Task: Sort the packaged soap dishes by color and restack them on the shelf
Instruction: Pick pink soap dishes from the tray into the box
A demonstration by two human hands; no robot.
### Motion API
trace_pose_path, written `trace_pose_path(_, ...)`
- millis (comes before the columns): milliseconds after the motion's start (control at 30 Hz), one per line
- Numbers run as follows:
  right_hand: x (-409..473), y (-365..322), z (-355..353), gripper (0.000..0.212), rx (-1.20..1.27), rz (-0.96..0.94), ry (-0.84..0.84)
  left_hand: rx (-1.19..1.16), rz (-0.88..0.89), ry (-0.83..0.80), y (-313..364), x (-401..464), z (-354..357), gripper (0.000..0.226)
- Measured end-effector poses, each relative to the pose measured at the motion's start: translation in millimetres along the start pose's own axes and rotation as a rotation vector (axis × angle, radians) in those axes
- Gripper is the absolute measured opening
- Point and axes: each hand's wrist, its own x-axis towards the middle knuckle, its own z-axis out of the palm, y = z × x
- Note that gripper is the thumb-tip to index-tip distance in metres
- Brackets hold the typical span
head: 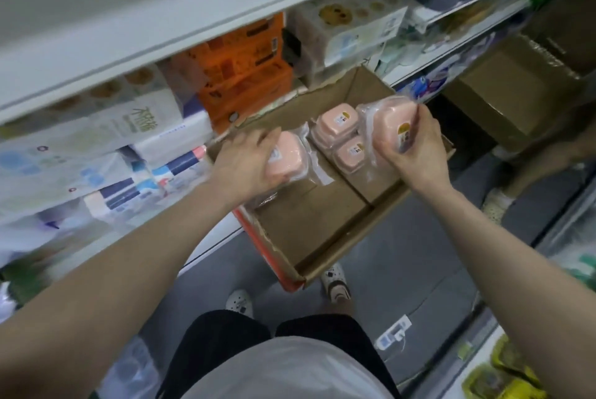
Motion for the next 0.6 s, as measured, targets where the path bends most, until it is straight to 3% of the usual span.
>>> trace_pose_path(100,48.5,33.2,20.7,0.082,-0.071,-0.096,-0.127,-0.04,-0.115,-0.043,11.6,15.0,13.6,0.092)
trace_pose_path(267,103.9,98.2,72.6,0.091,-0.625,-0.481,-0.633,-0.037,-0.292,-0.101,41.2,23.2,41.4,0.087)
trace_pose_path(333,119.2,114.3,90.5,0.092,-0.776,-0.62,-0.76,-0.038,-0.339,-0.123,51.6,25.2,52.9,0.085)
trace_pose_path(600,159.5,137.8,139.2,0.092,-0.835,-0.805,-0.838,-0.07,-0.468,-0.234,80.2,30.1,80.1,0.086)
